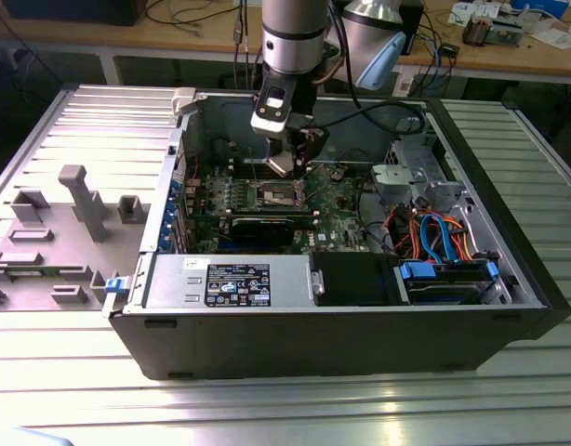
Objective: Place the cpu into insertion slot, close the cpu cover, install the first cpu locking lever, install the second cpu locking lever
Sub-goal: 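Place the cpu into insertion slot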
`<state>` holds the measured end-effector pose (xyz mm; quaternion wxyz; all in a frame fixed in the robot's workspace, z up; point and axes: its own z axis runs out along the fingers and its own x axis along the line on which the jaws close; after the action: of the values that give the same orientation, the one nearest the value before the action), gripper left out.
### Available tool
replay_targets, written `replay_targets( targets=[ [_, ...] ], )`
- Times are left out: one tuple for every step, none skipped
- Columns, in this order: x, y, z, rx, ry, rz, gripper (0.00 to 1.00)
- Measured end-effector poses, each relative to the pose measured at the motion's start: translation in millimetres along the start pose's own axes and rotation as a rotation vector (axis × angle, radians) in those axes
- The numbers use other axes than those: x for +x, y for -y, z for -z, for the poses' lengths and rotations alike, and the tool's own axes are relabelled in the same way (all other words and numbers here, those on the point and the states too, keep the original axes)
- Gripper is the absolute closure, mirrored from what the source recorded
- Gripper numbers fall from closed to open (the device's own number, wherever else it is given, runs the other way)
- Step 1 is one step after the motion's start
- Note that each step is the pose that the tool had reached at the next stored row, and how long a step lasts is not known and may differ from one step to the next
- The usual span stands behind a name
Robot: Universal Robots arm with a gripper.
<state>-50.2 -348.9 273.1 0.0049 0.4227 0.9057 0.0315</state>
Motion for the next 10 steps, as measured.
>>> replay_targets(
  targets=[
    [0.0, 0.0, -0.3, 0.0, 0.0002, -0.003, 0.45],
    [0.0, 0.0, -0.5, -0.0002, 0.0003, -0.005, 0.45],
    [0.0, 0.0, -0.8, -0.0002, 0.0005, -0.008, 0.45],
    [0.0, 0.1, -1.1, -0.0002, 0.0007, -0.012, 0.45],
    [0.0, 0.1, -1.3, -0.0003, 0.0008, -0.014, 0.45],
    [0.0, 0.1, -1.3, -0.0003, 0.0009, -0.015, 0.45],
    [0.0, 0.1, -1.3, -0.0002, 0.0009, -0.015, 0.45],
    [0.0, 0.1, -1.4, -0.0003, 0.0009, -0.015, 0.45],
    [0.0, 0.1, -1.4, -0.0003, 0.0009, -0.015, 0.45],
    [0.0, 0.1, -1.4, -0.0003, 0.001, -0.016, 0.45]
  ],
)
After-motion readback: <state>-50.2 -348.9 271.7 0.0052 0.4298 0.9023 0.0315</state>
